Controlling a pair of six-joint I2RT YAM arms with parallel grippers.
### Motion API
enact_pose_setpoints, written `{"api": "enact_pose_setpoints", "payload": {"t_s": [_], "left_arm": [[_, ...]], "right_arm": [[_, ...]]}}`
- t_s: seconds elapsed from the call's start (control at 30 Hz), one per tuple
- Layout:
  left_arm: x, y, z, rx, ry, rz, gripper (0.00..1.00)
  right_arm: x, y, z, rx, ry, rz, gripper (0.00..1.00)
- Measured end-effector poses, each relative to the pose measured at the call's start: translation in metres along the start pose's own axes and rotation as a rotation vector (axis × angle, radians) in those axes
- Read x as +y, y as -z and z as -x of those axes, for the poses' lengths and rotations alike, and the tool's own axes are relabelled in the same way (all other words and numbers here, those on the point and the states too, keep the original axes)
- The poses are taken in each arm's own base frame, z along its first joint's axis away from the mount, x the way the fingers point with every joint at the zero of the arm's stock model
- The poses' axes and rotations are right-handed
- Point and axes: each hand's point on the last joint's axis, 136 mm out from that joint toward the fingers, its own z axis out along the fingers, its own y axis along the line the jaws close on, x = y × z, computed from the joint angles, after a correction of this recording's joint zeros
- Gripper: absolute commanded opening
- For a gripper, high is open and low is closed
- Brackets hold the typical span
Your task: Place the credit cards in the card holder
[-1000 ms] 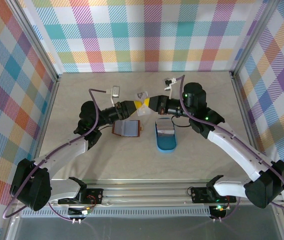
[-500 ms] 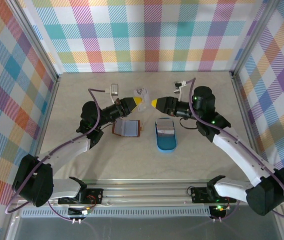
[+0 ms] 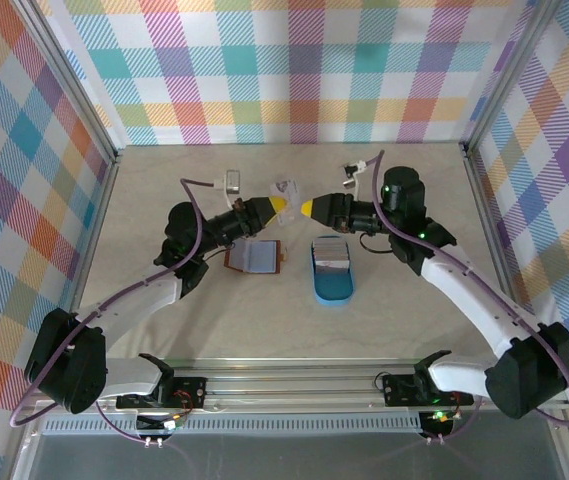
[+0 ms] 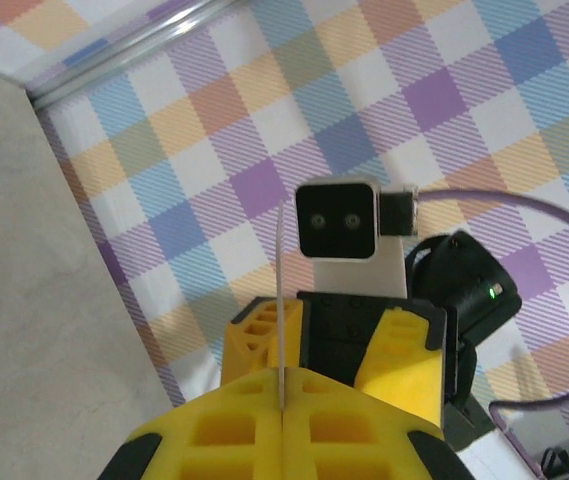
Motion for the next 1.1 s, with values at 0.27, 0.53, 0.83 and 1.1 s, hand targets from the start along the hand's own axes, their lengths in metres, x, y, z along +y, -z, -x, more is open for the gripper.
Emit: {"api": "enact_pose_setpoints", "payload": {"t_s": [0.27, 0.53, 0.83, 1.1], "left_arm": [[-0.002, 0.000, -0.013, 0.039, -0.005, 0.018, 0.00], [-0.006, 0.004, -0.014, 0.033, -0.024, 0.032, 0.00], [0.000, 0.003, -0.015, 0.037, -0.019, 0.049, 0.00], [0.015, 0.003, -0.019, 0.054, -0.039, 0.106, 0.70]], "right_arm": [[0.001, -0.002, -0.003, 0.034, -0.015, 0.014, 0.17], [0.005, -0.003, -0.005, 0.059, -0.013, 0.050, 0.16], [0.003, -0.009, -0.006, 0.090, -0.041, 0.091, 0.00], [-0.007, -0.006, 0.002, 0.051, -0.037, 0.053, 0.00]]}}
